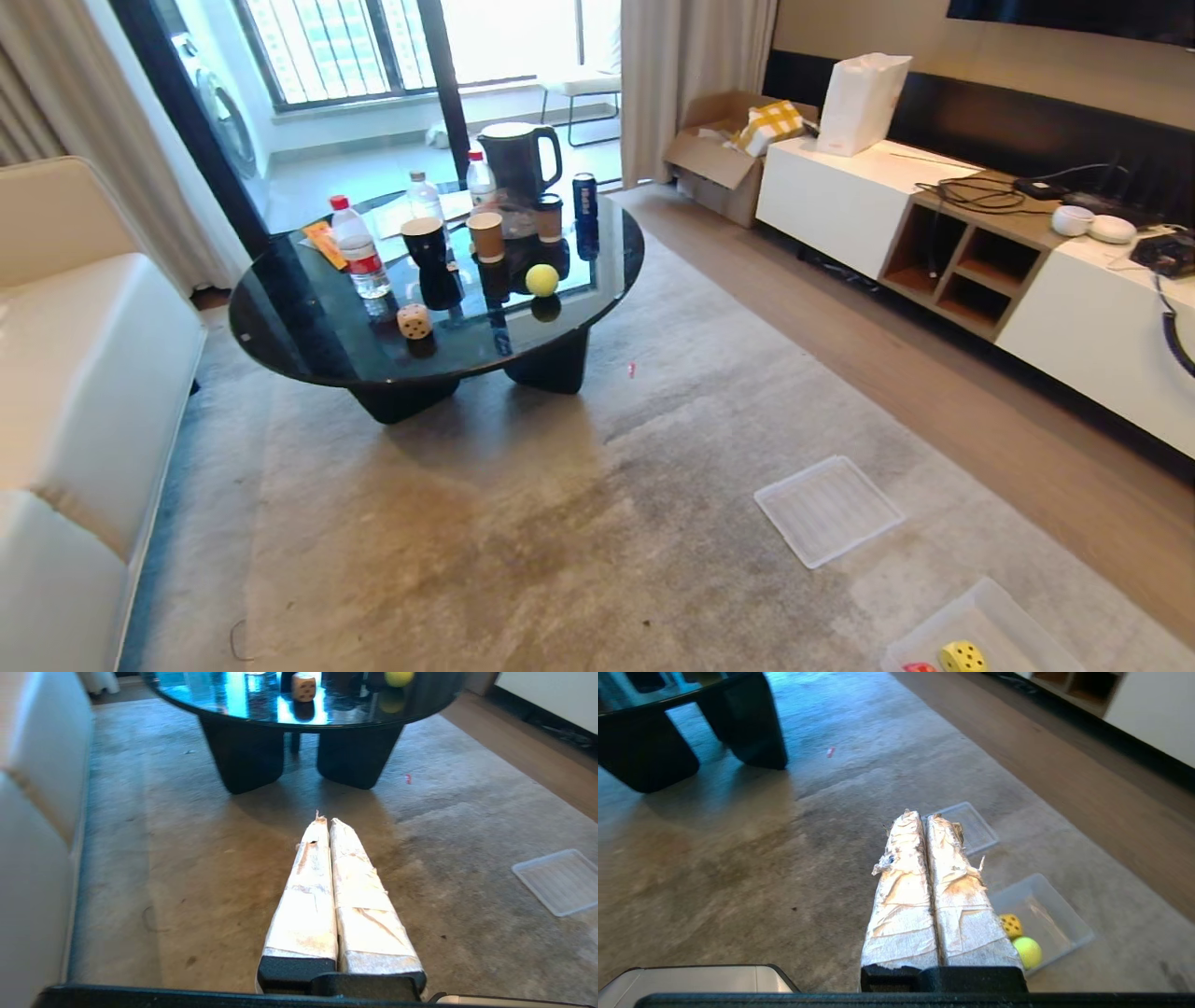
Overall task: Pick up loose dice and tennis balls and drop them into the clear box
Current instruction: Pick up the ball on the table
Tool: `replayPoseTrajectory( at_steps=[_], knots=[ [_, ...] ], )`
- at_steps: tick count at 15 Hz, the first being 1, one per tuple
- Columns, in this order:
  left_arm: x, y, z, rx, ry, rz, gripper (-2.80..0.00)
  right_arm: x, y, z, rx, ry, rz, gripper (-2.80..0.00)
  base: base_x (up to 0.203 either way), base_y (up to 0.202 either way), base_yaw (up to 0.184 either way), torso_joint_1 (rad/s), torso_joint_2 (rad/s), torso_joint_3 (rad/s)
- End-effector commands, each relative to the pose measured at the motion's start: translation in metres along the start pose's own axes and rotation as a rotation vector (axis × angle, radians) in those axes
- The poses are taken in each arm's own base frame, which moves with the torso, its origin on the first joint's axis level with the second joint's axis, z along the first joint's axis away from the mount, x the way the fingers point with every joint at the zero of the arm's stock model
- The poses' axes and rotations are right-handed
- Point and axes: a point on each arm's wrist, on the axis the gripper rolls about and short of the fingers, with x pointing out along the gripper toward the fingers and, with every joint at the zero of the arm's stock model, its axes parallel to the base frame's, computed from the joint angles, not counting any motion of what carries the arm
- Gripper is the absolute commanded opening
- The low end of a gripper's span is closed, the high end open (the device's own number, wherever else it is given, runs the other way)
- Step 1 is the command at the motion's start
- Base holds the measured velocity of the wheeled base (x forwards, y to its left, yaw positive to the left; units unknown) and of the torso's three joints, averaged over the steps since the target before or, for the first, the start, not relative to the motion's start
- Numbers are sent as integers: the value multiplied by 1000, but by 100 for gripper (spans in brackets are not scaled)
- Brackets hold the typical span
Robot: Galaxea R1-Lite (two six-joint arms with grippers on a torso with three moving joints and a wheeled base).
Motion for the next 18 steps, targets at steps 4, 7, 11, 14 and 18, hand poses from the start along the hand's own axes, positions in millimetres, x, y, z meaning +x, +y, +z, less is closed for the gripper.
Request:
replayPoseTrajectory(
  at_steps=[4,7,11,14,18],
  knots=[
    [0,0,0,-1,1,0,-280,0,0,0,0,0,0,-280,1,-8,163,1,1,2],
    [0,0,0,-1,-1,1,-280,0,0,0,1,0,0,-280,0,-8,165,3,1,6],
    [0,0,0,-1,-1,1,-280,0,0,0,0,0,0,-280,-1,-7,161,3,2,0],
    [0,0,0,-2,-1,1,-280,0,0,0,0,0,0,-280,-2,2,63,3,3,2],
    [0,0,0,-12,0,2,-280,0,0,0,0,0,0,-280,0,0,0,0,0,0]
  ],
)
